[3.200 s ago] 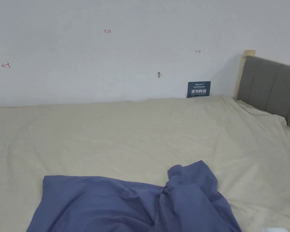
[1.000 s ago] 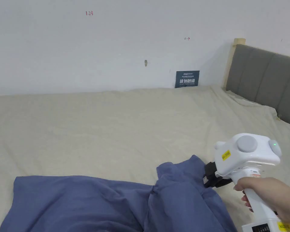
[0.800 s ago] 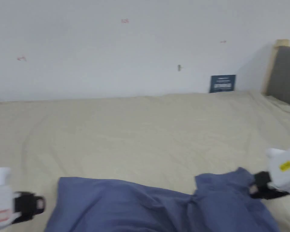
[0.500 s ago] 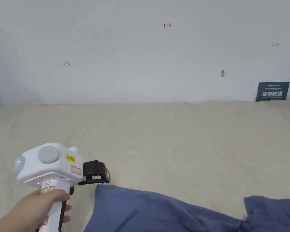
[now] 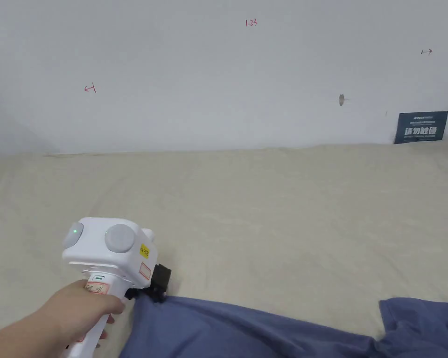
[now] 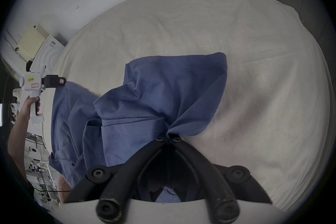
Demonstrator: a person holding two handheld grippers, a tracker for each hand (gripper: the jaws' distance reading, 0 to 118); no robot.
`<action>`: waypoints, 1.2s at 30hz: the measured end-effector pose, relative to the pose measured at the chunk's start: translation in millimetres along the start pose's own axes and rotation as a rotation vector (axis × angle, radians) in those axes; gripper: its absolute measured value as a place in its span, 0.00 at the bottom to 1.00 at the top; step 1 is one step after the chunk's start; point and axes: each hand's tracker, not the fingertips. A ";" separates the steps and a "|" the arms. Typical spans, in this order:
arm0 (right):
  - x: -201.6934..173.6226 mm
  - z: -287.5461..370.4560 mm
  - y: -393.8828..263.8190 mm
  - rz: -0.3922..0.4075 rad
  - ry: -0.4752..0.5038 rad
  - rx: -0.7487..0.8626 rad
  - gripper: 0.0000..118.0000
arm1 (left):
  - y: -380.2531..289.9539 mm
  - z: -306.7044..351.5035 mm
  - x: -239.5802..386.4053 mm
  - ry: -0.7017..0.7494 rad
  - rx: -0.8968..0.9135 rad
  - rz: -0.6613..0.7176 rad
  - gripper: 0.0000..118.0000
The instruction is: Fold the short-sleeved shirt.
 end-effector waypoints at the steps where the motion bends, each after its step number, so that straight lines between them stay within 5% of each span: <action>1: -1.6 1.0 -0.7 0.010 0.003 0.009 0.00 | 0.8 2.5 -2.5 -0.042 -0.007 -0.012 0.03; 10: -12.0 53.9 -6.8 0.023 0.019 0.150 0.00 | -20.5 68.0 11.9 -0.003 0.122 -0.043 0.02; 22: -51.4 253.2 -0.7 0.104 0.051 0.454 0.00 | -53.2 305.4 31.2 -0.101 0.474 -0.004 0.02; 36: -120.4 377.5 108.0 0.144 -0.038 0.671 0.00 | -17.5 452.6 23.4 -0.035 0.742 0.094 0.02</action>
